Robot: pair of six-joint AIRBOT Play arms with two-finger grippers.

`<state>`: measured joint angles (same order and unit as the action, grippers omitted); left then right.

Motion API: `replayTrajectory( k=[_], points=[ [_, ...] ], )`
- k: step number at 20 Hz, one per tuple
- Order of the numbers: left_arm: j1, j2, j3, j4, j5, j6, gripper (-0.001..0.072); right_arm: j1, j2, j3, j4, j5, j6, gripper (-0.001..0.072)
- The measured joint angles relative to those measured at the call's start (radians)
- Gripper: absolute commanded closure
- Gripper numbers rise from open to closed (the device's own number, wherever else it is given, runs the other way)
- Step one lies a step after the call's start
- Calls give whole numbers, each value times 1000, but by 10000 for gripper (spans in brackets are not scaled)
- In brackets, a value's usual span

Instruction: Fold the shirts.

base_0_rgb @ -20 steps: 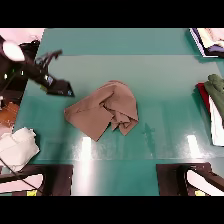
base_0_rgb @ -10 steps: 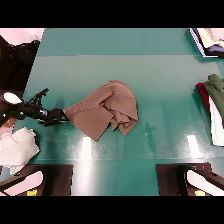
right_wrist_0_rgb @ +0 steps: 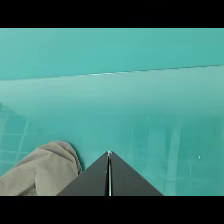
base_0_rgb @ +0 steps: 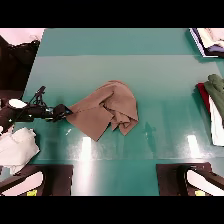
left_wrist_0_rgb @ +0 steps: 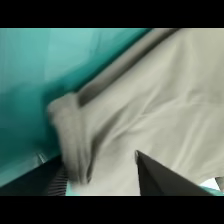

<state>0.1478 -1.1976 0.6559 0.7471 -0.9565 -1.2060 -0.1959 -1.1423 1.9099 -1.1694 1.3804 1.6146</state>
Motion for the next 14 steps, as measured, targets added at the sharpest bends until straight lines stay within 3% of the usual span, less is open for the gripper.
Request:
replayTrajectory(
  k=[1, 4, 7, 8, 9, 10, 14],
  points=[
    [-21, 0, 2, -6, 16, 0, 679, 0, 0, 0, 0, 6, 0, 692],
    [-58, 0, 51, -11, 13, 0, 679, 1, 0, -13, 0, 41, 0, 692],
    [-72, 0, 195, 13, -90, 0, 678, 35, 18, -116, 0, 83, -1, 689],
    [-74, 0, 253, 18, -127, 0, 678, 59, 27, -176, -2, 91, -4, 608],
    [-77, 0, 318, 24, -164, 0, 678, 93, 37, -255, -3, 97, -10, 304],
    [-77, 0, 377, 27, -201, 0, 678, 132, 48, -340, -1, 97, -19, 136],
    [-80, 0, 551, 35, -303, 0, 678, 314, 73, -742, -1, -24, -47, 140]
  ],
)
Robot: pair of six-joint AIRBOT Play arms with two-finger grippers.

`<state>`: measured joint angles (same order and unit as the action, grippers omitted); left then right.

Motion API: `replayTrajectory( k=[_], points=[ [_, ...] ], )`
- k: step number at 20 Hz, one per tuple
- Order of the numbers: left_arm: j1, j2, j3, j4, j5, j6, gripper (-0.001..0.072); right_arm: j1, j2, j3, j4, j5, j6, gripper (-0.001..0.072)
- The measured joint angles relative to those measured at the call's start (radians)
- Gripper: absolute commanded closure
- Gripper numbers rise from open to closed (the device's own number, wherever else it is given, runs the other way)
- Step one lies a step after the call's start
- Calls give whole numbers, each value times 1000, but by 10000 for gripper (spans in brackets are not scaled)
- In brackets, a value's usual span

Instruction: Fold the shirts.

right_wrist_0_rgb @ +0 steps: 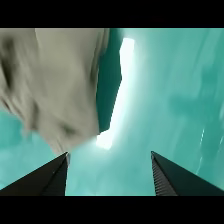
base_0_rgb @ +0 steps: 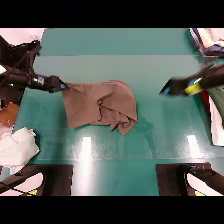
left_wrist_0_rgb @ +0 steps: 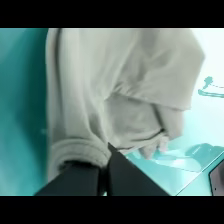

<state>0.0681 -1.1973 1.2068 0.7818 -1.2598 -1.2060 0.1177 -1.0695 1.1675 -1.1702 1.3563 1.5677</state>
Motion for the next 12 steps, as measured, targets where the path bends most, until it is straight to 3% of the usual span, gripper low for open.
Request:
replayTrajectory(
  k=[5, 7, 9, 12],
  points=[
    [0, 0, 65, 3, -51, 0, 678, 177, -23, -354, 45, -265, -34, 141],
    [0, 0, 72, 4, -59, -1, 678, 227, -61, -405, 81, -339, -64, 143],
    [0, 0, 76, 4, -68, -1, 678, 267, -107, -419, 101, -402, -84, 207],
    [0, 0, 79, 4, -84, -2, 678, 299, -171, -397, 115, -476, -97, 234]
  ],
)
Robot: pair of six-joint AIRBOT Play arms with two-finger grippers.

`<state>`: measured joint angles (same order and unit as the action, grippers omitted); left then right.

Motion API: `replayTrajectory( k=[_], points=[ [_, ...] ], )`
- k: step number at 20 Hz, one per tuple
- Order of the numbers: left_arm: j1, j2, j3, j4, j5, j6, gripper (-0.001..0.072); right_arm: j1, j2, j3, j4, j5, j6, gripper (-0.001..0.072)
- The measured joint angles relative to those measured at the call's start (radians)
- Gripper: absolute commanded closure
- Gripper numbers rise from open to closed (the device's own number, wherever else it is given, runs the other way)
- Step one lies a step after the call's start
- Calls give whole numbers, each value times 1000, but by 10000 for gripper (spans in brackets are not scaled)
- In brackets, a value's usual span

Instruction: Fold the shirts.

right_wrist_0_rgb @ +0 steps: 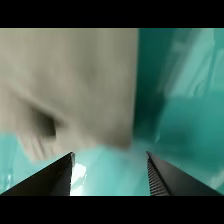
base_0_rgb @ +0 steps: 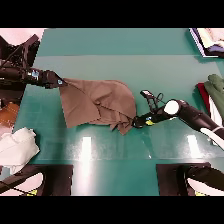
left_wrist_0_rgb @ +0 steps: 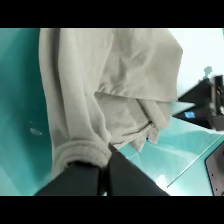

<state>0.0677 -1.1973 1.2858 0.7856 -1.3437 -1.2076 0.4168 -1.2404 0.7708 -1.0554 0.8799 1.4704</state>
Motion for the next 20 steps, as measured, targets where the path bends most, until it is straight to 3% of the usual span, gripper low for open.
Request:
replayTrajectory(
  k=[1, 2, 4, 5, 11, 20],
  points=[
    [0, 0, 0, 1, -6, 0, 678, 4, -19, 14, 3, -16, -2, 286],
    [0, 0, 1, 0, -10, -1, 678, 4, -39, 27, 6, -28, -5, 290],
    [0, 0, 1, 0, -18, -1, 678, -3, -67, 50, 6, -45, -8, 634],
    [0, 0, 1, 0, -19, -1, 678, -9, -77, 58, -2, -47, -8, 694],
    [0, 0, 93, 0, -30, -27, 678, -50, 5, 179, -84, -10, -13, 696],
    [0, 61, 768, -8, -21, -109, 678, -399, 351, 711, -204, 100, 14, 696]
  ],
)
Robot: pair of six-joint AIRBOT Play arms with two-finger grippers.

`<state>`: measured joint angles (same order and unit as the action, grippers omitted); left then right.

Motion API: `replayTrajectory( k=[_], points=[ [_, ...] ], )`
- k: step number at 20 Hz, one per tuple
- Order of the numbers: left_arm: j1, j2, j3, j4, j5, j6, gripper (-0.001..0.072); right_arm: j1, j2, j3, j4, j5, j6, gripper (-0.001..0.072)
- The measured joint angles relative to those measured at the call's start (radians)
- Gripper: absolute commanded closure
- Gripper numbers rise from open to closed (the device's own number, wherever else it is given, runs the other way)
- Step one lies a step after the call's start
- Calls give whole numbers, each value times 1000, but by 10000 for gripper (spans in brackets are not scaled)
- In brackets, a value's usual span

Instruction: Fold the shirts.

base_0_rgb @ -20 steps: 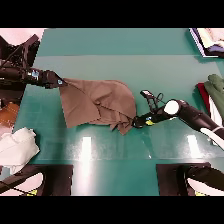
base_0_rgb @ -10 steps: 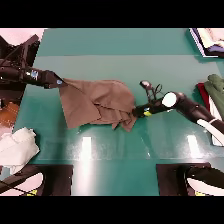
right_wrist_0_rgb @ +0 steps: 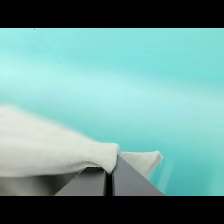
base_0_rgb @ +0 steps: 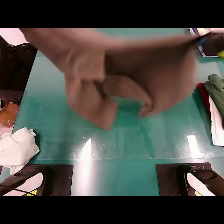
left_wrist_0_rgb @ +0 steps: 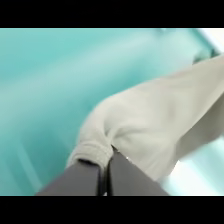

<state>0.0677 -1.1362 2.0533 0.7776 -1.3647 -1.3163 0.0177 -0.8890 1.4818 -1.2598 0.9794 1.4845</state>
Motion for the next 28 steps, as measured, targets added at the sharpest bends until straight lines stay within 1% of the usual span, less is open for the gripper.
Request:
replayTrajectory(
  k=[3, 7, 11, 14, 16, 18, 21, 23, 26, 27, 28],
  points=[
    [-2, 85, 83, -4, 52, -18, 678, -100, 67, 165, 14, 48, 5, 696],
    [-2, 209, 120, -8, 155, -26, 679, -189, 101, 344, 16, 142, 6, 696],
    [-2, 277, 130, 1, 220, -29, 679, -243, 34, 534, 18, 303, 17, 696],
    [-2, 286, 74, 60, 235, -34, 679, -256, -59, 614, 24, 441, 45, 696],
    [-2, 271, -12, 114, 232, -42, 679, -259, -128, 589, 39, 523, 67, 696],
    [-2, 223, -108, 155, 192, -50, 679, -251, -196, 518, 44, 583, 80, 696],
    [-2, 95, -245, 187, 119, -59, 678, -212, -313, 393, 28, 623, 89, 696],
    [0, -16, -324, 209, 86, -63, 678, -175, -385, 316, 21, 589, 92, 696],
    [0, -202, -391, 217, 64, -58, 677, -118, -480, 224, 15, 459, 91, 694],
    [0, -260, -402, 216, 65, -53, 653, -102, -511, 201, 16, 404, 90, 694],
    [0, -305, -411, 214, 70, -50, 372, -90, -536, 187, 14, 354, 89, 691]
  ],
)
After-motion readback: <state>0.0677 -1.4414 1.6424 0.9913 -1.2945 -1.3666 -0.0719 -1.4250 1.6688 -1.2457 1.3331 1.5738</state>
